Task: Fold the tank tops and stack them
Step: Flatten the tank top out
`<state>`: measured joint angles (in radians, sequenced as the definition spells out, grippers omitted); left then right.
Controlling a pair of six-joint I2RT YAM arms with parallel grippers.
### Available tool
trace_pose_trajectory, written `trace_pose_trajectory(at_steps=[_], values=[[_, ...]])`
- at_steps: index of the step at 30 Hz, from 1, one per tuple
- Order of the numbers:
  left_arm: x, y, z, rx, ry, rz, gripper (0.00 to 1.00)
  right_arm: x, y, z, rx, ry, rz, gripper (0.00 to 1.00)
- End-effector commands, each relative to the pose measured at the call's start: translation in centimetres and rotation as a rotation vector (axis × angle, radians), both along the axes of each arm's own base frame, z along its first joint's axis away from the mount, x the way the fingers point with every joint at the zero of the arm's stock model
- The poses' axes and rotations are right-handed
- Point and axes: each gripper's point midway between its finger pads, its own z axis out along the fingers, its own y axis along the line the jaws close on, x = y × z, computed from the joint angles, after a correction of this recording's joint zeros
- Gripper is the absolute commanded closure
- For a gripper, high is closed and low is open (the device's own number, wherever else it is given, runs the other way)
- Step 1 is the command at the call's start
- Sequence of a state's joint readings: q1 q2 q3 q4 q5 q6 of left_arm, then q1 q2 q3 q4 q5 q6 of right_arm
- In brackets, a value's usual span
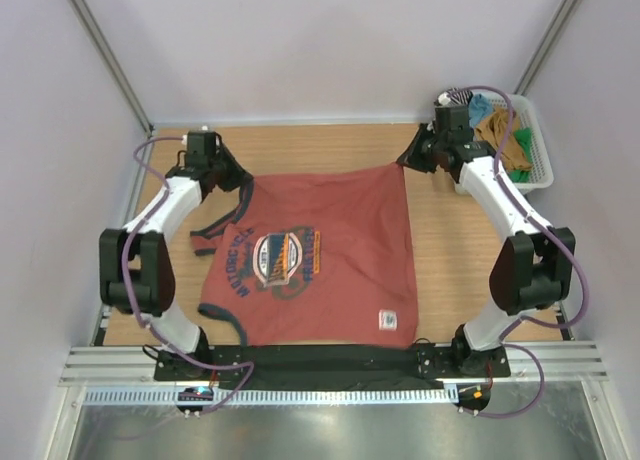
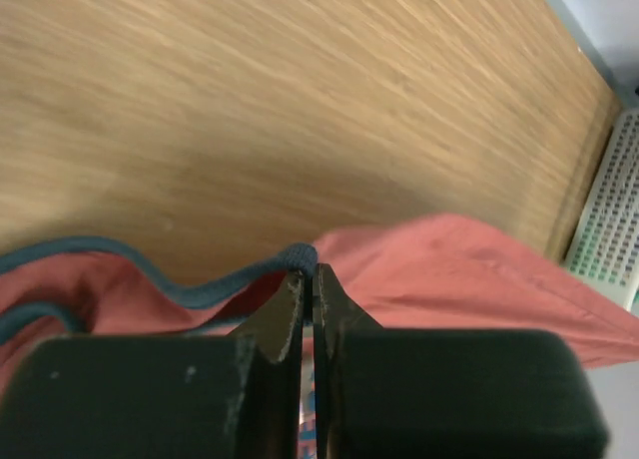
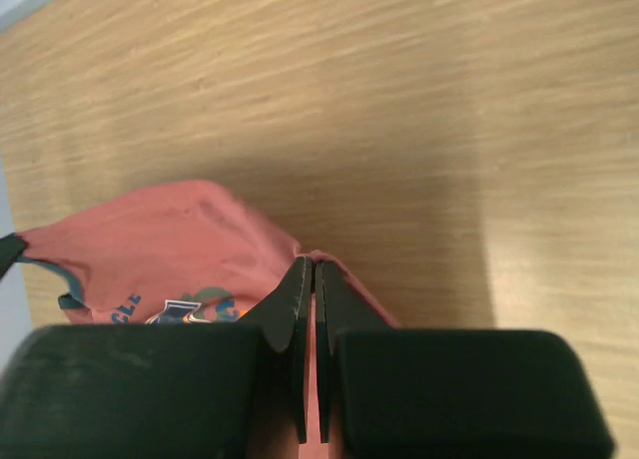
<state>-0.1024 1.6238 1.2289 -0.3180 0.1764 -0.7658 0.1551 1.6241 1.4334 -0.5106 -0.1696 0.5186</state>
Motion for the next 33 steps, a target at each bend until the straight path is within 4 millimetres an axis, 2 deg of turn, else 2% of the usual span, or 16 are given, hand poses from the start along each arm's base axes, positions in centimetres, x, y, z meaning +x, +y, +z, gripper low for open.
trace_pose_trajectory(at_steps=[1, 6, 8, 10, 11, 12, 13, 14, 16, 18, 19, 21, 22, 24, 28, 33], values=[[5.9, -0.7, 4.7, -0.092, -0.228, 0.052, 1.0, 5.8, -0.3, 4.9, 0.036, -0.232, -0.051, 0.99], [11.1, -0.8, 0.9, -0.082, -0.198, 0.079, 1.0, 11.6, -1.0, 2.7, 0.055, -0.244, -0.076, 0.99], [13.9, -0.9, 2.1, -0.082, -0.246, 0.088, 0.95, 14.8, -1.4, 1.8, 0.074, -0.269, -0.1, 0.86], [15.7, -0.7, -1.0, -0.078, -0.169, 0.097, 0.57, 17.8, -2.5, 1.7, 0.107, -0.292, -0.14, 0.36], [17.5, -1.1, 2.2, -0.101, -0.224, 0.074, 0.3, 18.5, -2.9, 1.6, 0.115, -0.286, -0.152, 0.15], [18.0, -1.2, 2.5, -0.094, -0.217, 0.066, 0.21, 18.9, -3.4, 1.9, 0.121, -0.282, -0.169, 0.0], [17.6, -1.1, 1.3, -0.074, -0.143, 0.065, 0.18, 19.0, -3.4, 2.5, 0.116, -0.289, -0.162, 0.0], [17.9, -0.9, 3.1, -0.053, -0.173, 0.074, 0.11, 18.6, -3.4, 3.5, 0.11, -0.299, -0.15, 0.0], [16.3, -0.5, 5.7, -0.015, -0.196, 0.095, 0.01, 16.9, -3.5, 2.7, 0.085, -0.271, -0.136, 0.05], [14.1, 0.5, 5.1, 0.023, -0.16, 0.153, 0.01, 14.3, -4.1, 5.0, 0.058, -0.302, -0.142, 0.13], [12.6, 0.6, 8.0, 0.012, -0.201, 0.164, 0.01, 12.6, -4.2, 2.6, 0.043, -0.247, -0.138, 0.17], [9.7, 0.5, 6.3, 0.019, -0.147, 0.16, 0.0, 9.4, -4.4, 4.4, 0.033, -0.262, -0.129, 0.26], [7.8, 0.3, 4.9, 0.027, -0.108, 0.151, 0.01, 7.2, -4.8, 1.5, 0.007, -0.185, -0.13, 0.28], [4.9, -0.3, 6.4, 0.032, -0.119, 0.125, 0.02, 4.1, -5.3, 2.5, -0.013, -0.19, -0.142, 0.35], [-0.3, 0.0, 3.6, 0.087, -0.051, 0.1, 0.05, -3.4, -7.0, -1.6, -0.084, -0.072, -0.192, 0.4], [-1.3, 1.3, 1.4, 0.153, -0.016, 0.109, 0.08, -10.3, -9.3, -4.2, -0.168, -0.03, -0.274, 0.4]])
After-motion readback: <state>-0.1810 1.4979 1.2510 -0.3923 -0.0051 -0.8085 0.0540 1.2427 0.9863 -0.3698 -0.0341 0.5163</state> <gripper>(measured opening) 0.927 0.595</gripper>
